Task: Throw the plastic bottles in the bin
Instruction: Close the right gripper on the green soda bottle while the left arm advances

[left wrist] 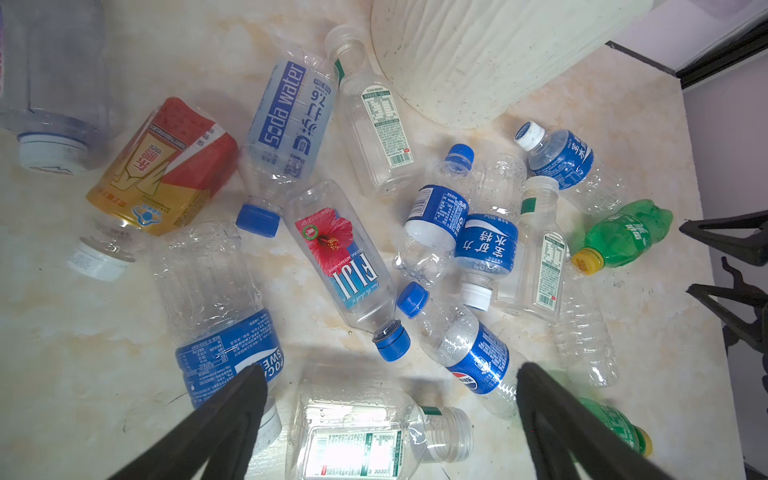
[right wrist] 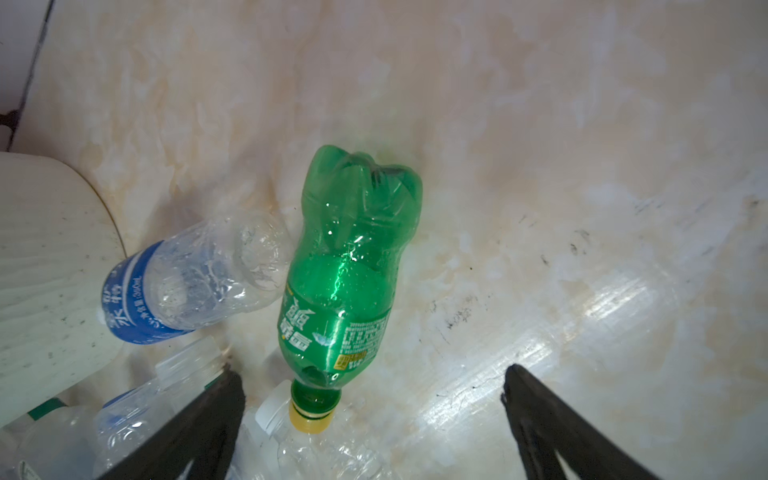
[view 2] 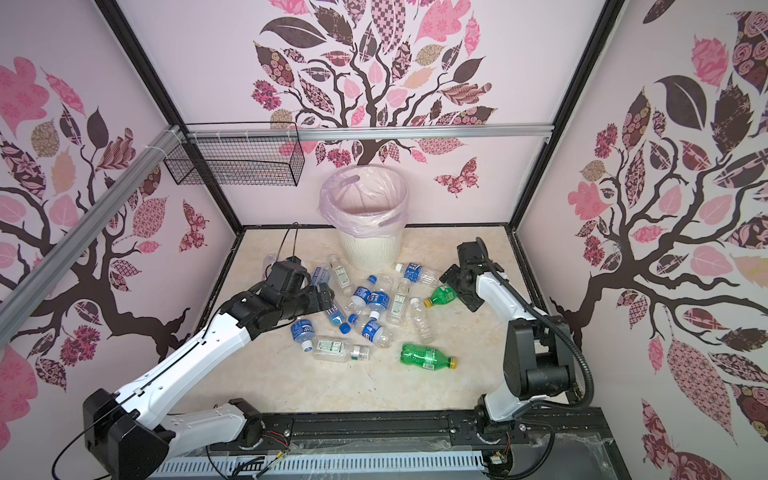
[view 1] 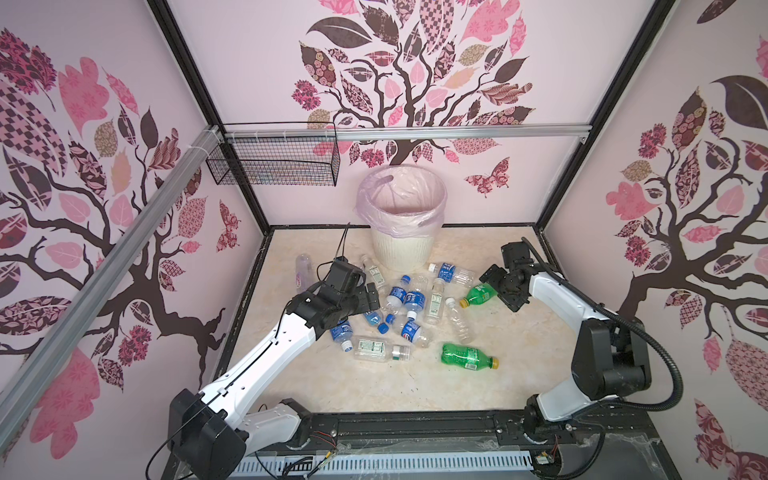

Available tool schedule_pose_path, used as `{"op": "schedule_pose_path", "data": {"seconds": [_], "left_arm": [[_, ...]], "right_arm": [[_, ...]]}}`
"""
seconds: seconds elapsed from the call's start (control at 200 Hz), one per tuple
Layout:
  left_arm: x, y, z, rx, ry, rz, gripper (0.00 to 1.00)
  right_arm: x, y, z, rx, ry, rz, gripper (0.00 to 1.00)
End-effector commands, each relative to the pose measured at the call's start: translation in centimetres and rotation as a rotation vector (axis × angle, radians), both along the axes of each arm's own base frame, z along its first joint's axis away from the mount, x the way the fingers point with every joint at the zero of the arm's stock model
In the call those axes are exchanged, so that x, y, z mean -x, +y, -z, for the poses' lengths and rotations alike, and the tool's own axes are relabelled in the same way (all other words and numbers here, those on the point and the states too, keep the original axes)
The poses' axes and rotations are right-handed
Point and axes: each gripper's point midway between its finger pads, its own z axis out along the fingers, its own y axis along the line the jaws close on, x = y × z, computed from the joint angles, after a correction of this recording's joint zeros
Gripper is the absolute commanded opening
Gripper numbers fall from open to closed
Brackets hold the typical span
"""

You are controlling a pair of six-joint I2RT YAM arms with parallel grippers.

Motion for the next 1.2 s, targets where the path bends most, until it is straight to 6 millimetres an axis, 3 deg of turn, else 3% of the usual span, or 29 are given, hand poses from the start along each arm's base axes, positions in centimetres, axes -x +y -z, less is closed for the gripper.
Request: {"op": "schedule_pose_path", "data": {"seconds": [0.0, 0.235, 0.585, 0.755, 0.91, 1.19], "left_arm": [[-1.2, -0.9, -2.2, 0.022, -0.048, 0.021, 0.97], [-1.4, -1.3, -3.0, -0.007, -0.062, 0.074, 0.97], [-1.9, 0.6, -4.2, -0.24, -0.17, 0.149, 0.97], [-1.7, 1.6, -4.8, -0.317, -0.196, 0.149, 0.97], [-1.4, 2.5, -5.6, -0.357, -0.219, 0.138, 0.97], [-1.3, 3.5, -6.8, -0.385, -0.255, 0.116, 0.97]], "right_arm": [[-0.6, 0.9, 0.5, -0.005, 0.045, -0.066, 0.99], [-2.1, 1.0, 1.5, 0.021, 0.061, -0.116, 1.0], [-3.7, 0.8, 3.1, 0.038, 0.07, -0.135, 0.99], [-4.4, -0.4, 3.5, 0.054, 0.075, -0.115, 0.99], [-5.4, -1.5, 3.4, 0.057, 0.047, -0.106, 0.96], [-6.5, -0.5, 5.2, 0.002, 0.069, -0.12, 0.87]]}}
